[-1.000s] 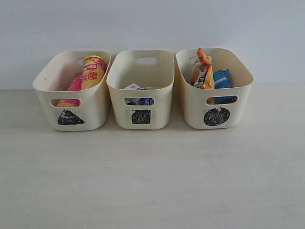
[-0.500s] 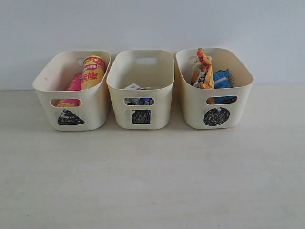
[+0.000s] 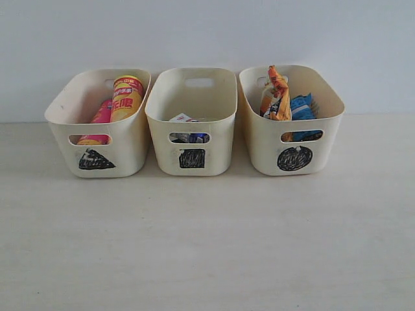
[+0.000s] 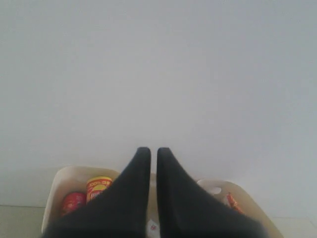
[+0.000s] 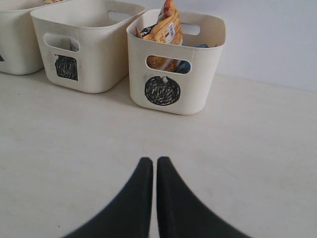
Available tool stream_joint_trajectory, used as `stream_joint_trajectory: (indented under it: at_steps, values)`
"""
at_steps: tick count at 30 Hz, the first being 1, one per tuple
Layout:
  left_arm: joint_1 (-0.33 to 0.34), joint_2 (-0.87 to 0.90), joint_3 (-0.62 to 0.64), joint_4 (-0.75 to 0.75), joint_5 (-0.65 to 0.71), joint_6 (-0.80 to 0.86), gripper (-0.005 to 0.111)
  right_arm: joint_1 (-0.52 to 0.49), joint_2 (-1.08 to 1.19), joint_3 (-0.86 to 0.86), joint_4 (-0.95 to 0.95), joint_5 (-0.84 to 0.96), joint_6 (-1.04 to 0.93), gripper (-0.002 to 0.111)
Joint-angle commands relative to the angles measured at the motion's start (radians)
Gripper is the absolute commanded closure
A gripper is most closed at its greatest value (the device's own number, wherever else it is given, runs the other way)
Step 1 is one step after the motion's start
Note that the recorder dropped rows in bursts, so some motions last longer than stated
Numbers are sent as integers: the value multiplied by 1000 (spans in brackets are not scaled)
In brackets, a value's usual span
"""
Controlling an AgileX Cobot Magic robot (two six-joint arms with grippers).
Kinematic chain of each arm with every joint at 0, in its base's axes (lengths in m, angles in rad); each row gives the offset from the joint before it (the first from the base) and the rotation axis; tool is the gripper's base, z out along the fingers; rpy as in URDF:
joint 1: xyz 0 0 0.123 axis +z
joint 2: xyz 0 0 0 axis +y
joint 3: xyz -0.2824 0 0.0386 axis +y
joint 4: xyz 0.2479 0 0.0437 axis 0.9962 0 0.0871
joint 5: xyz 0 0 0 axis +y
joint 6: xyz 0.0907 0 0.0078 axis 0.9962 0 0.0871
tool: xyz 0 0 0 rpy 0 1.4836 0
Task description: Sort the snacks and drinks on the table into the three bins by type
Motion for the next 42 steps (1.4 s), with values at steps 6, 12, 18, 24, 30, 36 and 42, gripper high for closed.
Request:
stream_joint_trajectory:
  at_steps: [6,12,18,24,30,36,42]
  values:
    - [-1,-200,233,-45,-34,5,102,1,4,3,-7,1,6,107]
    - [-1,-307,340,-48,-60,5,102,1,4,3,-7,1,6,107]
    - [-1,-343,375,-41,14,5,102,1,4,3,-7,1,6,107]
    - [-1,-347,375,-34,38,5,102,1,4,3,-7,1,9,107]
    - [-1,-347,377,-22,34,5,102,1,4,3,-7,1,9,107]
    - [-1,-415,567,168,-256,-115,102,1,4,3,-7,1,9,107]
    - [106,-572,729,176,-295,-117,102,1,4,3,-7,1,9,107]
